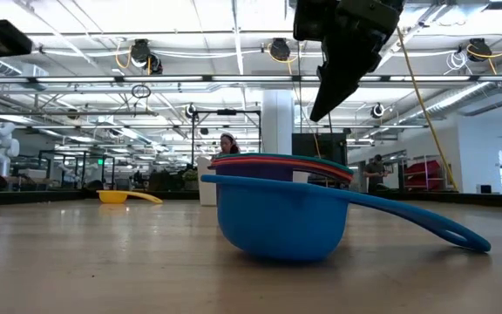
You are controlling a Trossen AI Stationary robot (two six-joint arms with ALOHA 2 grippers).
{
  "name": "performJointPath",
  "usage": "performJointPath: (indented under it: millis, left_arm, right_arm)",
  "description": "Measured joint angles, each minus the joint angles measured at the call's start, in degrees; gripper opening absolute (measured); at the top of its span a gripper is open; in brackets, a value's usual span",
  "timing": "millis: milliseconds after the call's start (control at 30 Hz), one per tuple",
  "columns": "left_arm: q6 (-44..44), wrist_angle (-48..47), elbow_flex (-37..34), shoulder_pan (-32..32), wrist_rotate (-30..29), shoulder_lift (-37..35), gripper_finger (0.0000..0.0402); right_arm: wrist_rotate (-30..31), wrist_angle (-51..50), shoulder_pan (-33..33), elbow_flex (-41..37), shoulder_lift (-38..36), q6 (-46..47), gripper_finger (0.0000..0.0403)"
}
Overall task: Nest measuring cups in basket
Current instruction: Stack the green measuring cup on top of the light blue measuring cup
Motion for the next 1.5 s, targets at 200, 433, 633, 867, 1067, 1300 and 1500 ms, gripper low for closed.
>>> performJointPath:
  millis: [200, 433, 633, 867, 1067, 1300, 1500]
  left_arm:
    - [-5.7, 4.5, 0.0, -5.5, -2.3, 4.2, 0.0120]
    - [-5.8, 10.2, 0.0, -8.6, -2.6, 10.3, 0.0160]
    - [-5.8, 10.5, 0.0, -9.8, -2.3, 15.2, 0.0241]
    - [-6.5, 11.6, -0.8, -11.2, -0.5, 18.1, 0.0277]
    - [-8.8, 17.6, -6.5, -10.9, 2.9, 19.0, 0.0246]
    - [-8.6, 18.6, -7.1, -8.1, 5.7, 19.0, 0.0089]
    - [-7.6, 19.0, -6.6, -3.5, 8.9, 19.0, 0.0011]
  right_arm:
    - [0.0, 0.3, 0.0, 0.0, 0.0, 0.2, 0.0203]
    - [0.0, 0.3, 0.0, 0.0, 0.0, 0.2, 0.0203]
    - [-0.1, 0.2, 0.0, 0.0, 0.0, 0.2, 0.0203]
    - [-0.2, 0.2, 0.0, 0.0, 0.0, 0.2, 0.0203]
    - [-0.2, 0.2, 0.0, 0.0, 0.0, 0.1, 0.0203]
    - [-0.2, 0.2, 0.0, 0.0, 0.0, -0.5, 0.0203]
    - [-0.2, -0.2, 0.0, 0.0, 0.0, -0.6, 0.0203]
